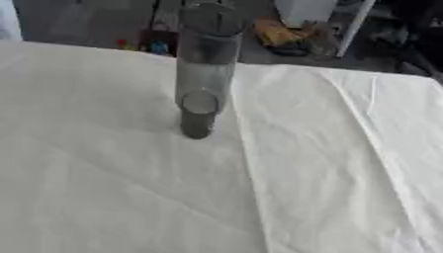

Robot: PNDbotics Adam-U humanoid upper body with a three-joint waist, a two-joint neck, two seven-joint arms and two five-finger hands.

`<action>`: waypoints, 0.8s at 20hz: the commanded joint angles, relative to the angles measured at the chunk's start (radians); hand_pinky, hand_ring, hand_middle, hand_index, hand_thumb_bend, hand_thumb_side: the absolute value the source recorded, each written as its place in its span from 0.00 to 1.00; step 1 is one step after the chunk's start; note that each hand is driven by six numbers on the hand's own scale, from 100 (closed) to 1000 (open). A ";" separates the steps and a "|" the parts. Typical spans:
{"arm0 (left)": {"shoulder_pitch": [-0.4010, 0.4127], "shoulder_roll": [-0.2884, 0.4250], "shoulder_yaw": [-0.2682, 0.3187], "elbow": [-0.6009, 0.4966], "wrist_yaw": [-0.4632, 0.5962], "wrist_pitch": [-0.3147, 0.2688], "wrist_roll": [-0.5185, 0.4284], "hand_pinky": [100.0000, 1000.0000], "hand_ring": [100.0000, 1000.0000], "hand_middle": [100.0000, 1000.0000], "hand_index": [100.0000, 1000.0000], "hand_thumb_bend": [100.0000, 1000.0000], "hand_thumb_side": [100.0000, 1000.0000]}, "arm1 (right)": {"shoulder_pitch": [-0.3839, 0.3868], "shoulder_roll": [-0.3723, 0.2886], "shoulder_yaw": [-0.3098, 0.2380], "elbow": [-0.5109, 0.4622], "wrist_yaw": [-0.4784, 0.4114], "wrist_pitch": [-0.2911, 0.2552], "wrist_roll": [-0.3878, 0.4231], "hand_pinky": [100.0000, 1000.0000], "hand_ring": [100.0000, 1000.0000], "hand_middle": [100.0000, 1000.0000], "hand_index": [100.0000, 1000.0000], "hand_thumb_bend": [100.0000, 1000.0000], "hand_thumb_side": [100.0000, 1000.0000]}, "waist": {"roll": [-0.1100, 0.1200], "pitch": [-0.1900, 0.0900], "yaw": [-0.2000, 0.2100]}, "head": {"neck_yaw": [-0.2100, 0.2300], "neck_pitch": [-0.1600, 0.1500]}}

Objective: Arrange flowers into the vase.

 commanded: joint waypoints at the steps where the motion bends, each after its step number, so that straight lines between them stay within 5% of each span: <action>1: -0.017 0.021 0.000 -0.013 -0.004 0.001 -0.005 0.74 0.64 0.68 0.84 0.02 0.87 | -0.016 -0.018 -0.005 -0.020 0.000 -0.007 0.004 0.00 0.00 0.00 0.01 0.00 0.00 | 0.001 -0.012 0.004 | -0.002 -0.017; 11: -0.030 0.013 -0.004 -0.013 -0.013 -0.001 -0.010 0.74 0.64 0.68 0.84 0.02 0.87 | -0.006 -0.014 -0.007 -0.016 0.008 -0.013 0.022 0.00 0.00 0.00 0.01 0.00 0.00 | -0.004 0.013 0.027 | -0.005 -0.020; 16: -0.038 0.006 -0.007 -0.013 -0.014 -0.005 -0.015 0.74 0.64 0.68 0.84 0.01 0.87 | -0.013 -0.001 -0.001 -0.019 0.069 -0.042 0.028 0.00 0.00 0.00 0.01 0.00 0.00 | 0.000 0.026 0.044 | -0.104 -0.087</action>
